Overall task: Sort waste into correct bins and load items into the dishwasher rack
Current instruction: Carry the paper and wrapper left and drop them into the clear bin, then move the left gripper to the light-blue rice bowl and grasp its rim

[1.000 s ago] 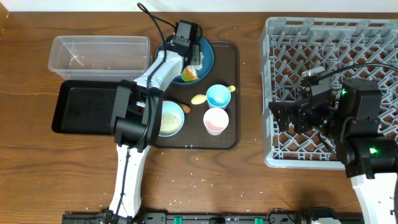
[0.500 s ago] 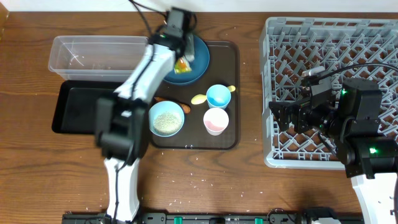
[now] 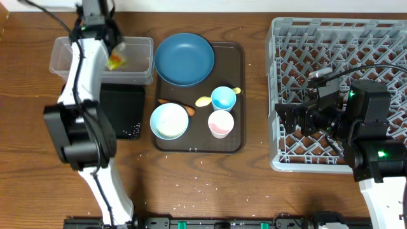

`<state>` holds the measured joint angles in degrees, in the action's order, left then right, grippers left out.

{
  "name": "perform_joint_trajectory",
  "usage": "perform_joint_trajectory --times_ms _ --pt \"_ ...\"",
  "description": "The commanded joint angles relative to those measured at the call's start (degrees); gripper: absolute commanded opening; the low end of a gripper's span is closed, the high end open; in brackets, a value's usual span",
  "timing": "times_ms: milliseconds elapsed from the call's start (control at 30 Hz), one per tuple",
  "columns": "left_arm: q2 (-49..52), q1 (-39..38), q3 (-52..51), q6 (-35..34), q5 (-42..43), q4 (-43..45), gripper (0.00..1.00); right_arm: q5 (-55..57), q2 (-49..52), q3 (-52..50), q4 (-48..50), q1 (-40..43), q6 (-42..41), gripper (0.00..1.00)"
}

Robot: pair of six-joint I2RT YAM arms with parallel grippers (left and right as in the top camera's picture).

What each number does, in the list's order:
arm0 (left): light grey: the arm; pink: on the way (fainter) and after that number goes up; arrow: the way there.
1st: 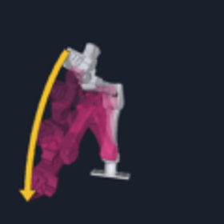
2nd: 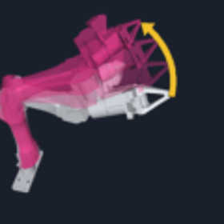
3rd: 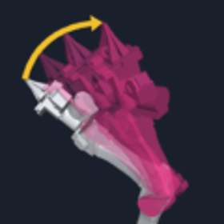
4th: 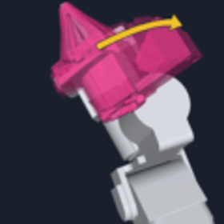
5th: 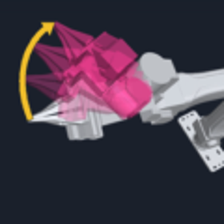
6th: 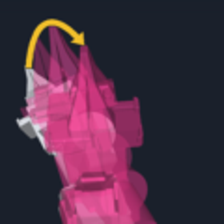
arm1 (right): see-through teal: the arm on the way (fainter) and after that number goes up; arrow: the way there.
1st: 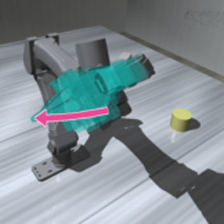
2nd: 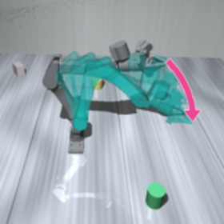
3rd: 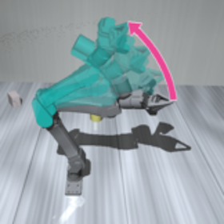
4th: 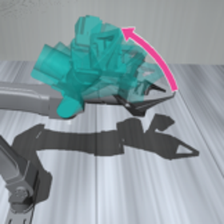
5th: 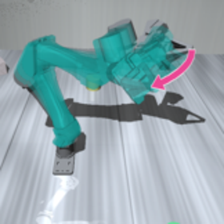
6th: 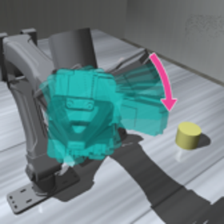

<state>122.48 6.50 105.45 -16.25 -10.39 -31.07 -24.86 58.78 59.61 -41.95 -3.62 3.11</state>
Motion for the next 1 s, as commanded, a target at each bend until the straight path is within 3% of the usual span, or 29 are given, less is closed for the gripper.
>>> perform_joint_trajectory --times_ms 0,67,133,300,500,700,800,967 --pt "2.0 1.0 -0.7 -0.7 2.0 0.3 0.39 -0.7 0.0 1.0 0.8 0.5 -1.0 0.99" --pt "1.8 1.2 -0.5 -0.1 2.1 0.5 0.56 -0.7 0.0 1.0 1.2 0.5 -1.0 0.99" --pt "0.8 1.2 -0.2 1.3 2.2 0.5 0.66 -0.7 0.0 1.0 1.6 0.5 -1.0 0.99" --pt "-4.3 0.1 0.2 3.1 2.3 -0.5 0.77 -0.7 0.0 1.0 2.4 0.5 -1.8 0.99" --pt "-12.1 -1.9 0.2 3.1 4.7 -7.0 0.80 -0.7 0.0 1.0 2.3 0.5 -1.8 0.99" --pt "-16.6 -4.5 0.1 4.6 17.7 -28.3 0.79 -1.1 0.0 1.0 2.3 0.5 -1.8 0.99" --pt "-16.5 -7.8 -1.6 5.2 19.4 -37.6 0.75 -1.1 0.0 1.0 2.5 0.5 -1.8 0.99" --pt "-16.5 -16.7 -12.1 6.8 17.8 -36.0 0.71 -1.1 0.0 1.0 2.5 0.5 -1.8 0.99"
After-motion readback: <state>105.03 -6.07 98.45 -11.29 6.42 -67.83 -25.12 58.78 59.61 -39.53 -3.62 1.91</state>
